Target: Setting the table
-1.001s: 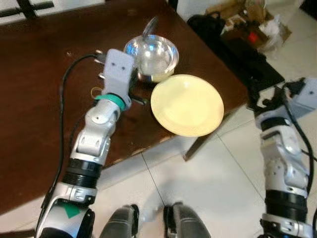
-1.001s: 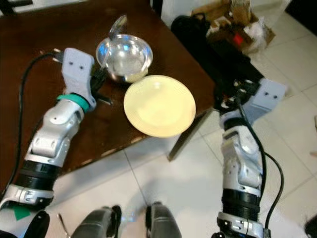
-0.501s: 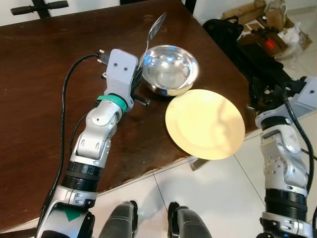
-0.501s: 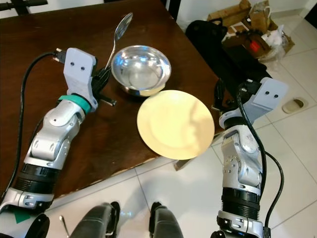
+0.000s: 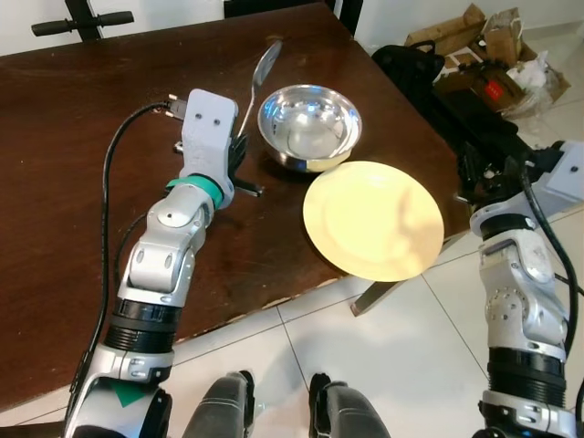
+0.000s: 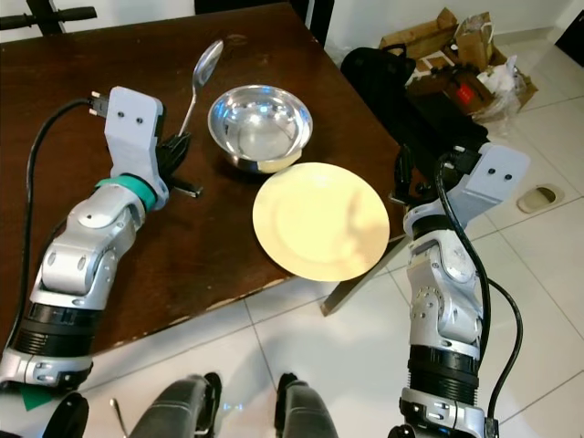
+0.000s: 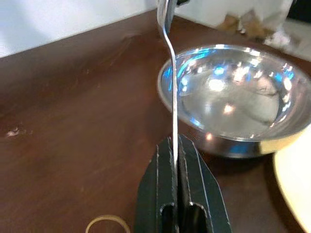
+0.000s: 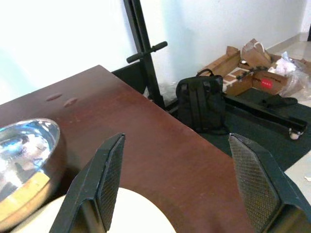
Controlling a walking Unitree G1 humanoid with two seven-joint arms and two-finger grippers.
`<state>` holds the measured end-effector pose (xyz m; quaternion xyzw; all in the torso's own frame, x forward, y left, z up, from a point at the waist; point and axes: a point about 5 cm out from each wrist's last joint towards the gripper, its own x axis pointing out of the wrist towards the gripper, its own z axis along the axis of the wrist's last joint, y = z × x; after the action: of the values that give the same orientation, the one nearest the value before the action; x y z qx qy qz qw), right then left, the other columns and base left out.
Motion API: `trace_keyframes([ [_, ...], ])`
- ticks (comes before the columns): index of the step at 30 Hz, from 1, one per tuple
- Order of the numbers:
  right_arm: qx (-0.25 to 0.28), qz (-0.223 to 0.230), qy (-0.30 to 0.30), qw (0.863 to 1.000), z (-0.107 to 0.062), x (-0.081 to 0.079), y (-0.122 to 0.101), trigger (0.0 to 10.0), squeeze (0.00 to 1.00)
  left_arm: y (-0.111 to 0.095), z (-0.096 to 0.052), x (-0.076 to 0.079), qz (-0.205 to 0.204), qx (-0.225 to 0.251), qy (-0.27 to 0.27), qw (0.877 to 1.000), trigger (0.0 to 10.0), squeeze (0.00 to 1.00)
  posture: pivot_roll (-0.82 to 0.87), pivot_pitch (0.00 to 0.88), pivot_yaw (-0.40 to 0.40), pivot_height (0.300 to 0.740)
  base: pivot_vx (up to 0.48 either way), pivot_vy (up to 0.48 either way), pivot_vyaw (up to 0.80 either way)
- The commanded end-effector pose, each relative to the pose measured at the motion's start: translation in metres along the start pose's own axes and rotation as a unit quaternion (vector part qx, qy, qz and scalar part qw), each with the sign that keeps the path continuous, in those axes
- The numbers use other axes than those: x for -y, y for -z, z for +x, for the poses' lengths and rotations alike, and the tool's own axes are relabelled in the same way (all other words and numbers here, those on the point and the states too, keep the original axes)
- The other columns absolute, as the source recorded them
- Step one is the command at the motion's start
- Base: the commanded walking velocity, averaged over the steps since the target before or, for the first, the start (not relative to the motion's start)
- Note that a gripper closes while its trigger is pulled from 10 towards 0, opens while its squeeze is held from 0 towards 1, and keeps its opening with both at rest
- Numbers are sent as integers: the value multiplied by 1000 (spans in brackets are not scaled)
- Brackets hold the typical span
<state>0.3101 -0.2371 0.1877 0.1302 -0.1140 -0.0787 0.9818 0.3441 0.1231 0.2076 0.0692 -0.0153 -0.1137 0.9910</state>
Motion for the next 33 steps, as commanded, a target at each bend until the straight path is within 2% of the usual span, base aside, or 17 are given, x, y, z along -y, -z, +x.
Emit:
trace_keyframes([
  [1, -6, -11, 0, 1000, -3, 2, 4, 10000, 0, 4, -1, -6, 5, -16, -18, 1000, 10000, 0, 123, 94, 28, 740, 0, 0, 0],
  [4, -6, -13, -2, 1000, -4, 1, 5, 10000, 0, 8, -5, -16, -16, -37, -57, 998, 10000, 0, 124, 99, 29, 740, 0, 0, 0],
  [7, -7, -12, -2, 1000, -4, 1, 6, 10000, 0, 14, -7, -17, -41, -56, -71, 995, 10000, 0, 124, 99, 29, 740, 0, 0, 0],
  [8, -7, -11, -1, 1000, -3, 1, 6, 10000, 0, 23, -9, -14, -98, -88, -90, 987, 10000, 0, 126, 104, 27, 740, 0, 0, 0],
  [9, -7, -11, -1, 1000, -3, 1, 6, 10000, 0, 23, -9, -14, -98, -88, -90, 987, 10000, 0, 126, 104, 27, 740, 0, 0, 0],
  [10, -7, -11, -2, 1000, -3, 0, 6, 10000, 0, 31, -9, -8, -147, -109, -99, 978, 10000, 0, 128, 105, 26, 740, 0, 0, 0],
  [11, -7, -11, -2, 1000, -3, 0, 6, 10000, 0, 31, -9, -8, -147, -109, -99, 978, 10000, 0, 128, 105, 26, 740, 0, 0, 0],
  [13, -8, -11, -4, 1000, -1, -1, 5, 10000, 0, 42, -6, 8, -222, -152, -102, 958, 10000, 0, 122, 106, 18, 740, 0, 0, 0],
  [14, -8, -11, -4, 1000, -1, -1, 5, 10000, 0, 42, -6, 8, -222, -152, -102, 958, 10000, 0, 122, 106, 18, 740, 0, 0, 0],
  [15, -8, -11, -6, 1000, -1, -1, 5, 10000, 0, 44, -4, 15, -242, -167, -97, 951, 10000, 0, 122, 106, 18, 740, 0, 0, 0],
  [18, -8, -12, -8, 1000, 0, -2, 5, 10000, 0, 44, -2, 23, -259, -178, -86, 945, 10000, 0, 118, 107, 18, 740, 0, 0, 0],
  [19, -8, -14, -10, 1000, 1, -2, 4, 10000, 0, 43, -1, 31, -275, -189, -72, 940, 10000, 0, 118, 111, 18, 740, 0, 0, 0],
  [22, -9, -16, -12, 1000, 2, -2, 3, 10000, 0, 40, -3, 39, -284, -211, -54, 934, 10000, 0, 118, 113, 19, 740, 0, 0, 0],
  [26, -10, -18, -13, 1000, 2, -2, 3, 10000, 0, 41, -7, 42, -284, -229, -53, 930, 10000, 0, 119, 118, 22, 740, 0, 0, 0],
  [28, -11, -19, -14, 1000, 3, -2, 3, 10000, 0, 47, -11, 45, -292, -253, -63, 920, 10000, 0, 123, 117, 20, 740, 0, 0, 0],
  [30, -11, -19, -14, 1000, 3, -2, 3, 10000, 0, 47, -11, 45, -292, -253, -63, 920, 10000, 0, 123, 117, 20, 740, 0, 0, 0],
  [33, -11, -19, -17, 1000, 5, -4, 3, 10000, 0, 51, -9, 52, -300, -268, -61, 914, 10000, 0, 118, 114, 16, 740, 0, 0, 0],
])
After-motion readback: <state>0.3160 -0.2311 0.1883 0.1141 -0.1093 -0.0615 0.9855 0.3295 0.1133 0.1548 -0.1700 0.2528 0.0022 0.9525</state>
